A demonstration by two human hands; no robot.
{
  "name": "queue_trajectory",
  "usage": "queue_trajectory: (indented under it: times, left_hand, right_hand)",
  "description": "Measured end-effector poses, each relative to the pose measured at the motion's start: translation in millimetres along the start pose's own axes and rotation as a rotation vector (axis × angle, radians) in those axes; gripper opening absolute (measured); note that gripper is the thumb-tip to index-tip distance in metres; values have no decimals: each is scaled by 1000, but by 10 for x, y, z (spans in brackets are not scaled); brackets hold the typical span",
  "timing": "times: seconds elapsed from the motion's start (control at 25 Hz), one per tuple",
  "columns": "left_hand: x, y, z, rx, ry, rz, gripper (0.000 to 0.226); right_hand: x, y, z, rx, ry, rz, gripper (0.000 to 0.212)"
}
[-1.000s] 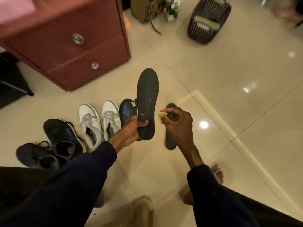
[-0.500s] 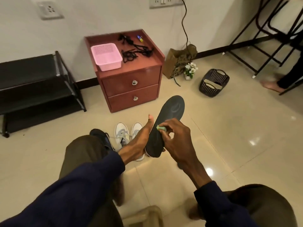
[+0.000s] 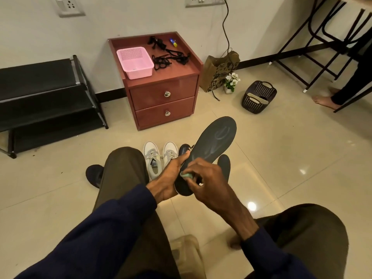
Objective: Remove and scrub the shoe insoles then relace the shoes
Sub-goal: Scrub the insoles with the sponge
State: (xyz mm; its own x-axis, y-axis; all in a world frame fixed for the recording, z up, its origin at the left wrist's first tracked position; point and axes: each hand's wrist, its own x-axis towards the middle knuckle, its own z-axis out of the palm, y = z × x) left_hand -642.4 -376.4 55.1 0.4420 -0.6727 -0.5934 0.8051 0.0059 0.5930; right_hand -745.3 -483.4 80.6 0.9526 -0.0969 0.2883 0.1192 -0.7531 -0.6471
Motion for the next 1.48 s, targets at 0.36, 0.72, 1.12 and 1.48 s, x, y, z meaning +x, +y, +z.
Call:
queue_trajectory:
  times: [0.36,0.72,1.12,1.48]
  left_hand:
    - [180,-174,-105,26,-77,-71,42]
    - [226,-239,-314,4,-58,-54,46]
    - [354,-265,-282,-73,-61,-30,48]
    - [371,-260,-188,-75,-61,-38,43]
  right_hand:
    - [-42,297,15,16,8,133,16]
    - [-51,306,140,10,-51,160,14]
    - [-121,143,169,38,-154,136,13]
    - [-127,220,70,58,-240,168,13]
